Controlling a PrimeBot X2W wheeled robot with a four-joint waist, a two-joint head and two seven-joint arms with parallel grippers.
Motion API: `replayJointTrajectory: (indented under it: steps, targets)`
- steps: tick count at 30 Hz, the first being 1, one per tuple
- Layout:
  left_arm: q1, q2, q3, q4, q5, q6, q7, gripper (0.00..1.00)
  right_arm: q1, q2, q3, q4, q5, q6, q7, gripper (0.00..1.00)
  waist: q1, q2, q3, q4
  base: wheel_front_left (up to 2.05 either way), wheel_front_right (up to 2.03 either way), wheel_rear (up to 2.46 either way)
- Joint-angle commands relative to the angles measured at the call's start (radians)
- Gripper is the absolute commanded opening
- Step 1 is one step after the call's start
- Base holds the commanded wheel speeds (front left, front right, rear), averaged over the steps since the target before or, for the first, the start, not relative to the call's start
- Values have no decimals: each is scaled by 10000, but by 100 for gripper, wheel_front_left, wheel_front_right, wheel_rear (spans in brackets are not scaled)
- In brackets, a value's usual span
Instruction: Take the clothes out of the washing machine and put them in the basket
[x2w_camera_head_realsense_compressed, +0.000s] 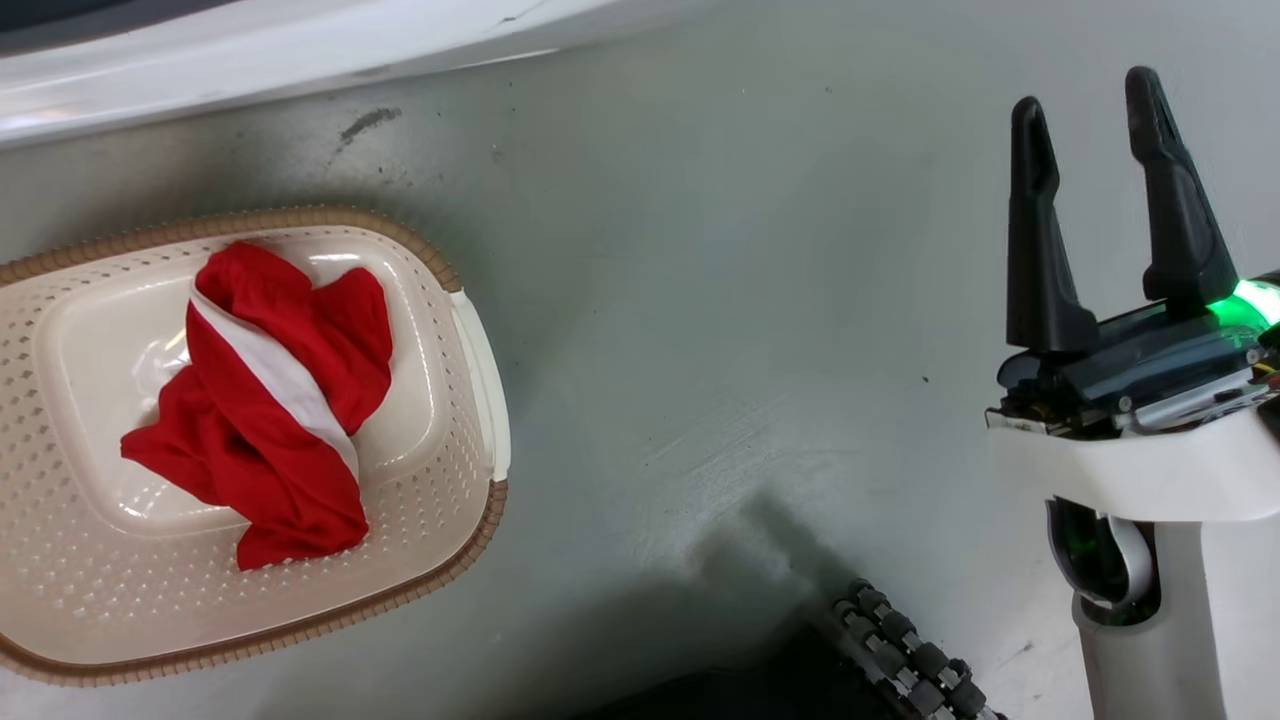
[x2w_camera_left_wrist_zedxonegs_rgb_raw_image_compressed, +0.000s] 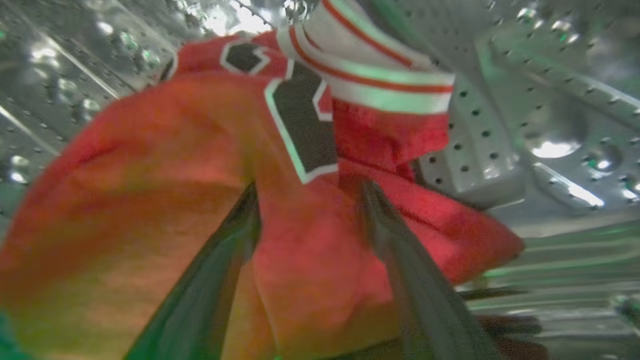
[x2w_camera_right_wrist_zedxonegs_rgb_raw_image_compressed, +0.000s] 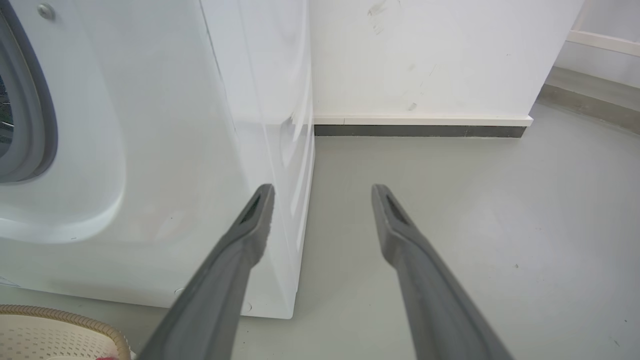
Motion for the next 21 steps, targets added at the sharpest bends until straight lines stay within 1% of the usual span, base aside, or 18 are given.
replayJointTrajectory:
  steps: [1, 10, 11, 12, 13, 21]
  targets:
    - [-90, 58, -49, 37, 56, 0, 21, 100, -207, 20, -9, -53, 40, -7, -24, 100, -1, 0, 74, -20, 0, 0, 0]
    - [117, 274, -334, 195, 81, -8, -13, 100, -275, 20, -104, -42, 144, -7, -24, 100, -1, 0, 253, -56, 0, 0, 0]
    - [121, 281, -381, 196, 83, -10, -57, 91, -272, 18, -115, -28, 139, -7, -24, 100, -1, 0, 251, -52, 0, 0, 0]
    - [86, 319, -430, 147, 97, -12, -178, 20, -274, 18, -117, -9, 129, -7, -24, 100, -1, 0, 249, -45, 0, 0, 0]
    - [42, 350, -472, 89, 105, -13, -319, 0, -284, 20, -107, -1, 121, -7, -24, 100, -1, 0, 241, -45, 0, 0, 0]
    - [59, 378, -620, -17, -110, -14, -1329, 0, -281, 18, -47, 127, 68, -7, -24, 100, -1, 0, -121, -28, 0, 0, 0]
